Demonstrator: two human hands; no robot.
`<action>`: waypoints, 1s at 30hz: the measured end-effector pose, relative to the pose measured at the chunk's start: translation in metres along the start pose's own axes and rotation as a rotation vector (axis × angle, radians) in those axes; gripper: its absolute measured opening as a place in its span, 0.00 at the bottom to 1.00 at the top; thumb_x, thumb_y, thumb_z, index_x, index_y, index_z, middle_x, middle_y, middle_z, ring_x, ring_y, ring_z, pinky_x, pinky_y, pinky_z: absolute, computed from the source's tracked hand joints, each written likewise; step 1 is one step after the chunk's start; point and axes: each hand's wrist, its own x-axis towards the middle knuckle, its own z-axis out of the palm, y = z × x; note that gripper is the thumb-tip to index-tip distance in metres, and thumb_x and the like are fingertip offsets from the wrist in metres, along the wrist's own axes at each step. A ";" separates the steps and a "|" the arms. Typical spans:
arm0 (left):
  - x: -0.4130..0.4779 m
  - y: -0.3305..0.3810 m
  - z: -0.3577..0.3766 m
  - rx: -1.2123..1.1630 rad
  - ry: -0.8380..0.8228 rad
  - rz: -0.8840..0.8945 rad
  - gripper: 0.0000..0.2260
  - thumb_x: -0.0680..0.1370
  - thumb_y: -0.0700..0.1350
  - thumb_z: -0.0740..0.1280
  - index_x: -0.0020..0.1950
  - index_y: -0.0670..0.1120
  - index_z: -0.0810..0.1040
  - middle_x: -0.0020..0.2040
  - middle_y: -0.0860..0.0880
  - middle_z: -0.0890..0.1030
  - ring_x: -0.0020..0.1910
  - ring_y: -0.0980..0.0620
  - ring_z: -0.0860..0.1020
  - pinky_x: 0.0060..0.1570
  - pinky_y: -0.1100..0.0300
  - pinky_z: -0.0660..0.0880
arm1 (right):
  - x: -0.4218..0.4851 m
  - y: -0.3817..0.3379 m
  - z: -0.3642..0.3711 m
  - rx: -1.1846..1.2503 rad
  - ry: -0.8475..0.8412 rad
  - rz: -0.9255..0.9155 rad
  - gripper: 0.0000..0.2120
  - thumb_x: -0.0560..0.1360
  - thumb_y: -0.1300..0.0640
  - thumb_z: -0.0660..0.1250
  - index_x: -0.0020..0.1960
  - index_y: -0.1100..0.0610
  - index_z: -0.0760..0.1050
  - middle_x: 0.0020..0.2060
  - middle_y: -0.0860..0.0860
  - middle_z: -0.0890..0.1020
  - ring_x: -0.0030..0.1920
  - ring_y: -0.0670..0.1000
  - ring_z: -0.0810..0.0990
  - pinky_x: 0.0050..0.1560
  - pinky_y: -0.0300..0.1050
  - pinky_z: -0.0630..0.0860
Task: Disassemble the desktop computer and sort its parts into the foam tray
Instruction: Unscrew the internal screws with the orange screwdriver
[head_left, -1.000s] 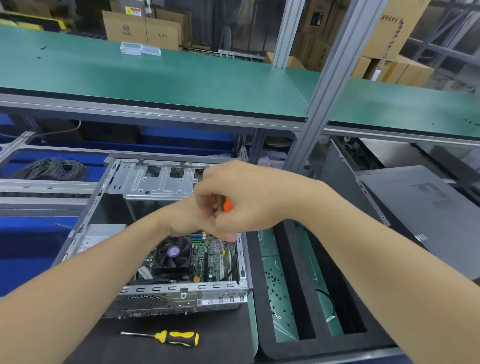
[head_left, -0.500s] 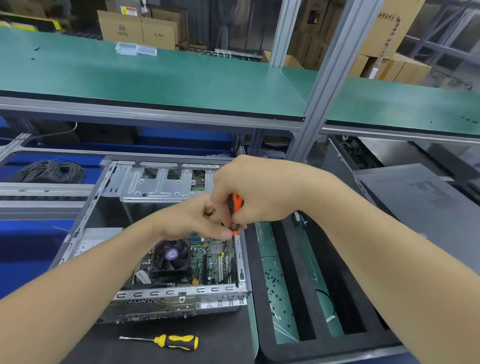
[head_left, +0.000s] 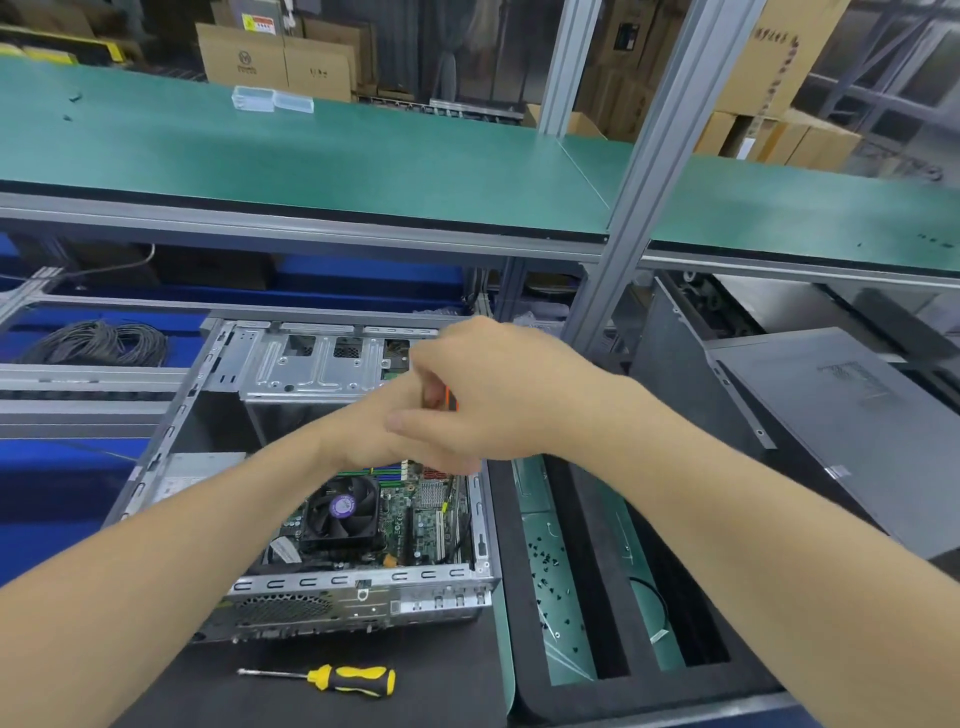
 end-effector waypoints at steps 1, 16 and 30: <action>0.002 -0.003 0.003 -0.058 0.010 0.006 0.14 0.69 0.40 0.79 0.47 0.36 0.79 0.37 0.37 0.76 0.37 0.43 0.70 0.39 0.49 0.69 | 0.001 -0.003 0.003 -0.134 0.061 0.099 0.26 0.79 0.30 0.59 0.41 0.53 0.69 0.34 0.49 0.68 0.35 0.55 0.71 0.38 0.50 0.70; -0.003 -0.008 -0.007 -0.188 -0.191 -0.052 0.12 0.75 0.40 0.73 0.52 0.57 0.84 0.47 0.55 0.82 0.49 0.55 0.77 0.52 0.58 0.72 | 0.002 0.013 -0.019 0.259 -0.315 -0.163 0.22 0.68 0.68 0.71 0.53 0.44 0.79 0.46 0.40 0.82 0.43 0.44 0.82 0.45 0.51 0.82; -0.003 -0.018 -0.004 -0.102 -0.002 -0.070 0.17 0.66 0.50 0.81 0.51 0.54 0.81 0.43 0.58 0.81 0.44 0.54 0.75 0.47 0.58 0.72 | 0.011 0.006 0.002 0.234 -0.017 -0.045 0.07 0.76 0.51 0.71 0.50 0.53 0.76 0.36 0.43 0.74 0.36 0.40 0.75 0.37 0.46 0.73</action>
